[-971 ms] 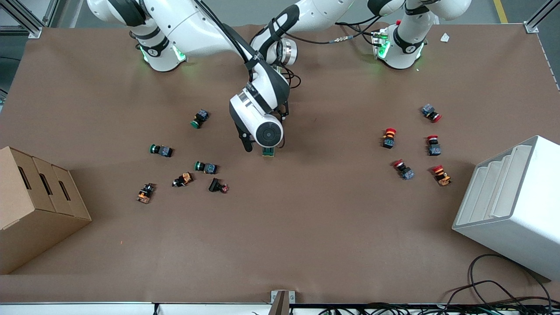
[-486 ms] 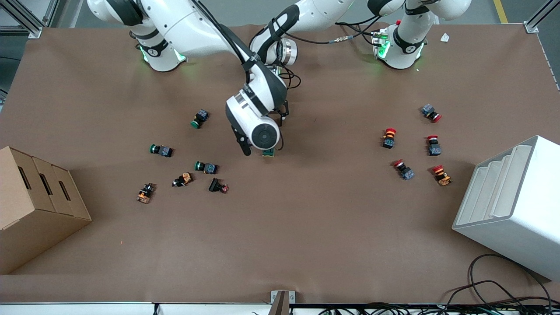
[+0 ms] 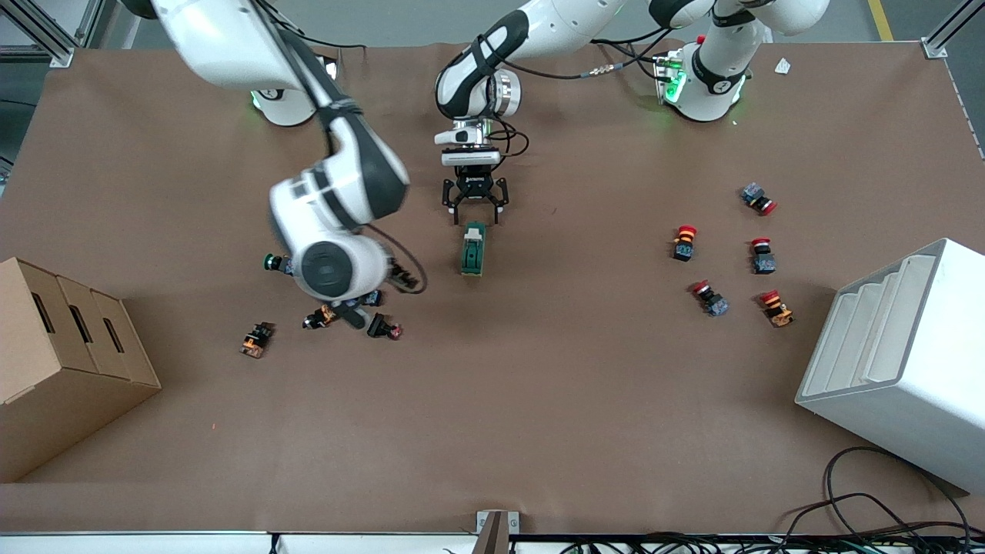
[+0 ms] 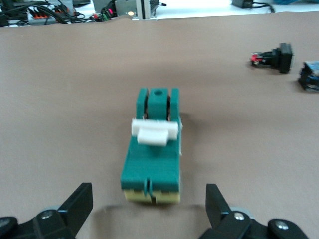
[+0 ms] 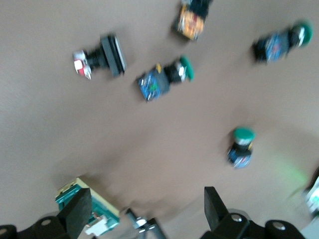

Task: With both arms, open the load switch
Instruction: 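Lift the right gripper up and away from the switch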

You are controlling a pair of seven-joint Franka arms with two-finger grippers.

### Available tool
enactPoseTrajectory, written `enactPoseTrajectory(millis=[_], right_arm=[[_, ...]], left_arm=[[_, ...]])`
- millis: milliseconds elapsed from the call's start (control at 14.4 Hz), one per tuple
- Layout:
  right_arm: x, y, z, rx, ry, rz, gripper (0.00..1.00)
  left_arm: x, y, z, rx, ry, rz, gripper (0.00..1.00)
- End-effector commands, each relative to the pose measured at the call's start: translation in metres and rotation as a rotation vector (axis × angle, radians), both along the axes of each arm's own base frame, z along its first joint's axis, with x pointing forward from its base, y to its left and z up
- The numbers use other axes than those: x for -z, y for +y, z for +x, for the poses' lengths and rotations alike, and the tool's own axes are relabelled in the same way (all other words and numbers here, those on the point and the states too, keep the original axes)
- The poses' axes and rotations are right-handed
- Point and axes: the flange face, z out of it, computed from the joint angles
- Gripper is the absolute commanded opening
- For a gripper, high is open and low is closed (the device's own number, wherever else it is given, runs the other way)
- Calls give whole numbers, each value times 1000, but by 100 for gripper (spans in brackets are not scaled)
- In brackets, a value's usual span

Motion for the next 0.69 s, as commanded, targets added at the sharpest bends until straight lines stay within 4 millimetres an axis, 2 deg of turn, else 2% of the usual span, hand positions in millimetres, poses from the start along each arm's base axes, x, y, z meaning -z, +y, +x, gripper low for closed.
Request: enactPoseTrajectory(millis=[0, 139, 277, 347, 555, 624], right_arm=[[-39, -68, 6, -174, -43, 86, 100], [-65, -121, 18, -277, -87, 146, 100], [-90, -166, 24, -384, -133, 121, 100], [-101, -186, 25, -439, -148, 114, 100], [-128, -243, 26, -511, -183, 142, 100], [-139, -260, 24, -530, -194, 137, 100]], left_arm=[[-45, -9, 27, -28, 66, 3, 100], [-69, -17, 50, -57, 108, 9, 100], [-98, -32, 77, -91, 153, 14, 100], [-111, -34, 95, -96, 176, 31, 100], [-166, -40, 155, -119, 256, 17, 100], [-185, -35, 177, -124, 285, 16, 100]])
